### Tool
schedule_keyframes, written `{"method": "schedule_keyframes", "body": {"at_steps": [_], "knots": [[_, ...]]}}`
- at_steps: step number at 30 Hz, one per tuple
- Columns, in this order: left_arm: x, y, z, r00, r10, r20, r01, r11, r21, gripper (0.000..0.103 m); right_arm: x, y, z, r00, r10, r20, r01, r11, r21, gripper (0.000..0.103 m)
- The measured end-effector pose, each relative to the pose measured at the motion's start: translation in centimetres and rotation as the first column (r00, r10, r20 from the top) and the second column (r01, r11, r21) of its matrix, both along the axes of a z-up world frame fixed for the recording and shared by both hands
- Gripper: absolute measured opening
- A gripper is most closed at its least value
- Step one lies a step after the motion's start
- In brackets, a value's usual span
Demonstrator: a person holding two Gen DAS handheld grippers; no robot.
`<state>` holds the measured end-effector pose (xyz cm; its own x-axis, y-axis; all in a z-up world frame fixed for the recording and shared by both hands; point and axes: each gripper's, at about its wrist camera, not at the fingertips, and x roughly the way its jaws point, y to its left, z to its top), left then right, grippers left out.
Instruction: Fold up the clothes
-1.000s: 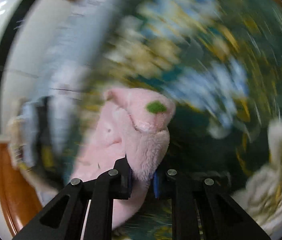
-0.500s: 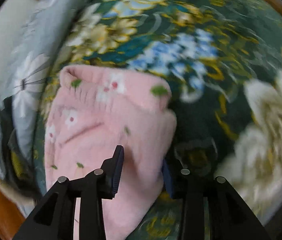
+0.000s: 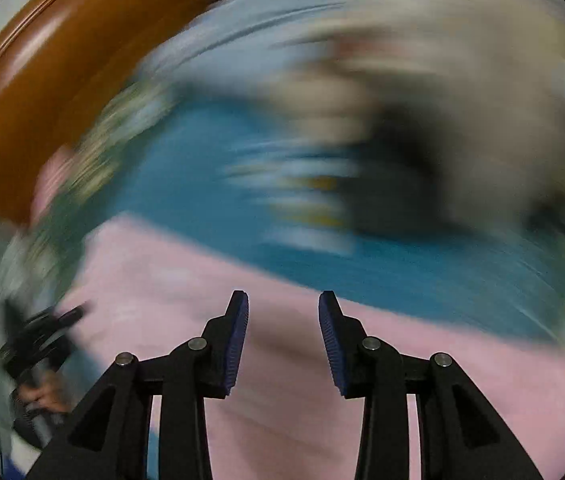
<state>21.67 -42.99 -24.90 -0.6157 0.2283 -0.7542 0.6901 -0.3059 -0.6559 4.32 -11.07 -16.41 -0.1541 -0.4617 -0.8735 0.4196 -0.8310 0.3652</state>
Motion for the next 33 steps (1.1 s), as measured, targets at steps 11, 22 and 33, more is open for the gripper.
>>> {"method": "schedule_keyframes", "body": {"at_steps": [11, 22, 33], "knots": [[1.8, -0.6, -0.7, 0.997, -0.017, -0.075, 0.017, 1.000, 0.000, 0.033, -1.8, -23.8, -5.0, 0.814, 0.567, -0.126, -0.552, 0.823, 0.136, 0.038], [1.7, 0.3, 1.5, 0.995, -0.061, -0.076, 0.048, 0.986, -0.158, 0.026, -1.8, -23.1, -7.1, 0.819, 0.574, -0.028, -0.566, 0.814, 0.133, 0.006], [0.6, 0.7, 1.6, 0.991, -0.081, -0.107, 0.071, 0.993, -0.100, 0.021, -3.3, -20.9, -0.9, 0.833, 0.542, -0.112, -0.536, 0.840, 0.081, 0.004]]}}
